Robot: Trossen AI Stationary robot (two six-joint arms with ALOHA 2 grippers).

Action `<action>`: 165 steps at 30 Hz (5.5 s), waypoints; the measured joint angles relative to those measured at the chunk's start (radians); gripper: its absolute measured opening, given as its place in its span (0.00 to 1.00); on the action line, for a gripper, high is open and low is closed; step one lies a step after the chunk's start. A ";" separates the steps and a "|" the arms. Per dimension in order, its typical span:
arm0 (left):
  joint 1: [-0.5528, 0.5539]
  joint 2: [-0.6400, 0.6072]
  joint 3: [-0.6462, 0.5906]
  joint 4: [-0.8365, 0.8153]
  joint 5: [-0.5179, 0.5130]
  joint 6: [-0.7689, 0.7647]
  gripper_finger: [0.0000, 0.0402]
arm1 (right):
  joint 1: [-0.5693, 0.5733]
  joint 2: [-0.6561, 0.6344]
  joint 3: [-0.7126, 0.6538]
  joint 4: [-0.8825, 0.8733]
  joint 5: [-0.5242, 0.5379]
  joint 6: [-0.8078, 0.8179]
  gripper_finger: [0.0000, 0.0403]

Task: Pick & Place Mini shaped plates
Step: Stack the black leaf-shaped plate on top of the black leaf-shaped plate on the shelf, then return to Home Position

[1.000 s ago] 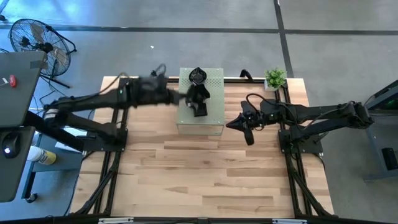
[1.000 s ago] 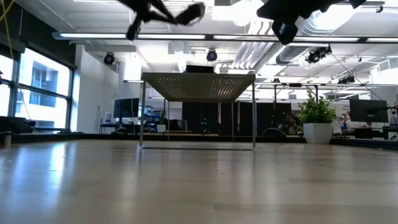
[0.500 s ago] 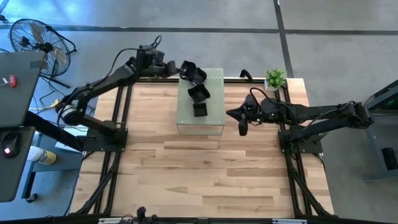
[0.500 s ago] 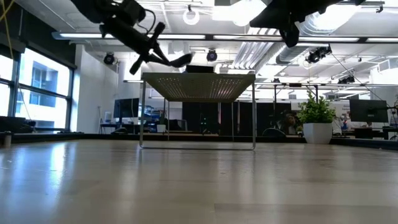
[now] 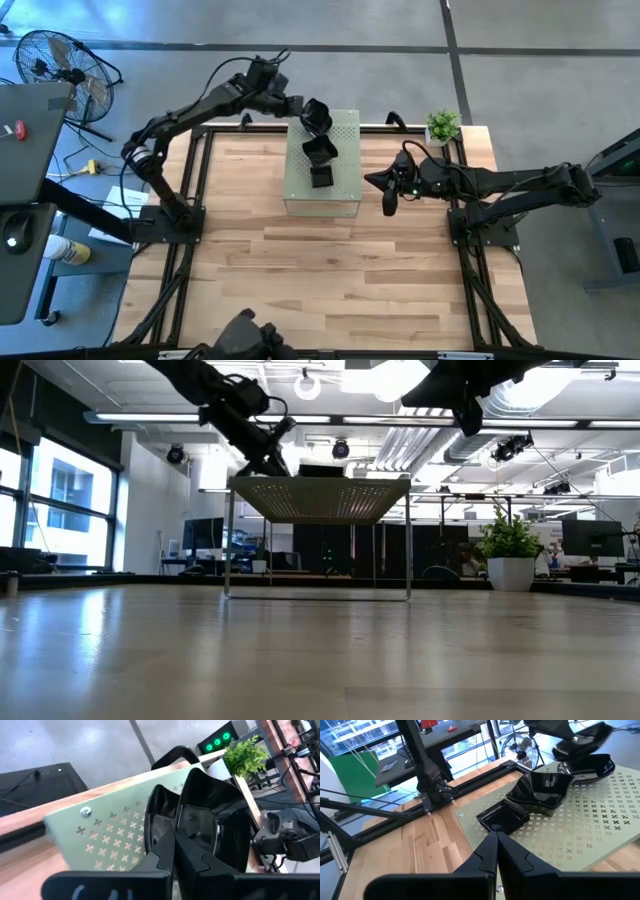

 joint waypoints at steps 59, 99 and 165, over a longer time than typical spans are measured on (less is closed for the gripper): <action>-0.333 -0.201 -0.287 0.413 -0.315 0.311 0.00 | -0.163 -0.104 -0.031 0.006 -0.368 -0.367 0.00; -0.493 -0.365 -0.916 1.000 -0.420 0.174 0.00 | -0.464 -0.667 -0.619 0.175 -0.459 -0.294 0.01; -0.491 -1.534 -1.437 0.466 -0.348 0.506 0.00 | -0.464 -0.980 -0.619 -0.072 -0.408 -0.186 0.01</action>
